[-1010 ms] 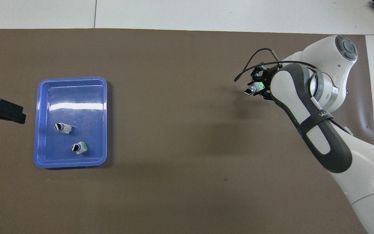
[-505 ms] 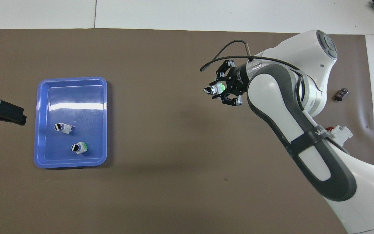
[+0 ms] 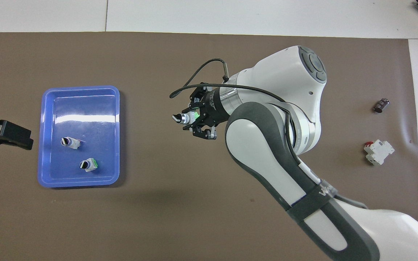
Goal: Turn and place switch with both arms
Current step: 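Carry the switch toward the tray while the left gripper reaches over it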
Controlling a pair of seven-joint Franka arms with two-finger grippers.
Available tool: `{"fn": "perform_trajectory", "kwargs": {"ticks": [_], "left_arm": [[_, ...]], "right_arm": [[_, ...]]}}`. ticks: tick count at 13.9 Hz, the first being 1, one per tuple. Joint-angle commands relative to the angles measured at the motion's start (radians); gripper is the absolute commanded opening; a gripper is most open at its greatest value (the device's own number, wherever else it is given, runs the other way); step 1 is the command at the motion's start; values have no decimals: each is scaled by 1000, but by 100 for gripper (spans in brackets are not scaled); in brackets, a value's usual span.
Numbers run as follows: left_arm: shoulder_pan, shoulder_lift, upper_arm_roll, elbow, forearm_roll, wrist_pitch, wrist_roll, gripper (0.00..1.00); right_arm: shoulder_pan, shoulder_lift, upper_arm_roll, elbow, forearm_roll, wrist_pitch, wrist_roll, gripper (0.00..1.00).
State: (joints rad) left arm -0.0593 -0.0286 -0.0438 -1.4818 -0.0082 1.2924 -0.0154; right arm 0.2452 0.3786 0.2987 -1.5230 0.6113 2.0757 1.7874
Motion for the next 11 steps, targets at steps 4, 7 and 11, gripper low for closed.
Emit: {"fn": "perform_trajectory", "kwargs": {"ticks": [4, 7, 11], "left_arm": [[3, -53, 12, -90, -200, 47, -249, 98], [3, -68, 16, -153, -365, 169, -475, 93], [44, -56, 18, -213, -533, 246, -527, 83]], "right_arm": [[67, -7, 36, 23, 30, 141, 219, 0], [100, -9, 37, 24, 30, 188, 224, 0], [103, -29, 51, 26, 53, 202, 222, 0]]}}
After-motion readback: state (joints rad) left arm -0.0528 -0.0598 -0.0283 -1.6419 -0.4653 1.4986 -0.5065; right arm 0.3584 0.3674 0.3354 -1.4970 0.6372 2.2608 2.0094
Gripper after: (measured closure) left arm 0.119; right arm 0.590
